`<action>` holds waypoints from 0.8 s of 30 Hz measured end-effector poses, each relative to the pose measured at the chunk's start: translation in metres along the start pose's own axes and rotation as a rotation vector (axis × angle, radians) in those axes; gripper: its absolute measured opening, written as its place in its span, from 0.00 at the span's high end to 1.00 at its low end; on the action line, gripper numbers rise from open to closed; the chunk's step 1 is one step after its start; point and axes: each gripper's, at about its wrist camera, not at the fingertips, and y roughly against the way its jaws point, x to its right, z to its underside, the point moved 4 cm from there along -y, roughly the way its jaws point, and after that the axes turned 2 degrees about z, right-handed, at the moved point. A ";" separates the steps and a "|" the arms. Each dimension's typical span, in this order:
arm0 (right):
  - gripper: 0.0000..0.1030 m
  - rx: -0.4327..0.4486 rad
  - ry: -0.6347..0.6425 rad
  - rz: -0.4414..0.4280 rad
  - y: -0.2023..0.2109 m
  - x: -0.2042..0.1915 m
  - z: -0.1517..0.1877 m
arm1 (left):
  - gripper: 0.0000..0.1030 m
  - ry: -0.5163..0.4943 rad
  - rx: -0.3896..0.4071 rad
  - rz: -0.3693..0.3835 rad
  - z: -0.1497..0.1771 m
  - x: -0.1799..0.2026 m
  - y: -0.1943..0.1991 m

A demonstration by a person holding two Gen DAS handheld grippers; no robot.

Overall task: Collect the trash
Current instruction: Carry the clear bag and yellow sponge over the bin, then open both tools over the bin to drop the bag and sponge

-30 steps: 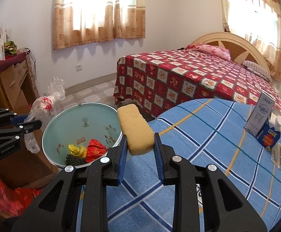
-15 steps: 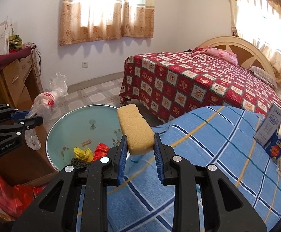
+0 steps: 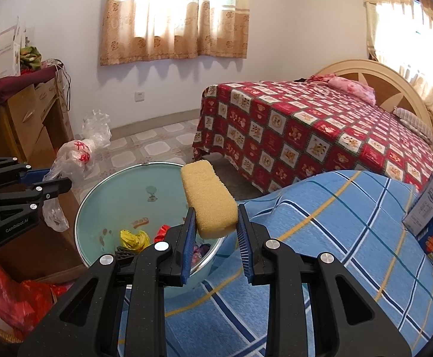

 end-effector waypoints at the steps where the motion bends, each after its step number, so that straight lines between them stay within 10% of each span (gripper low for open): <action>1: 0.73 0.001 0.001 -0.002 -0.001 -0.001 -0.001 | 0.80 0.002 0.000 -0.002 0.000 0.000 -0.001; 24: 0.73 0.003 0.020 -0.015 -0.007 -0.012 -0.008 | 0.80 0.010 0.008 -0.003 -0.003 -0.003 0.000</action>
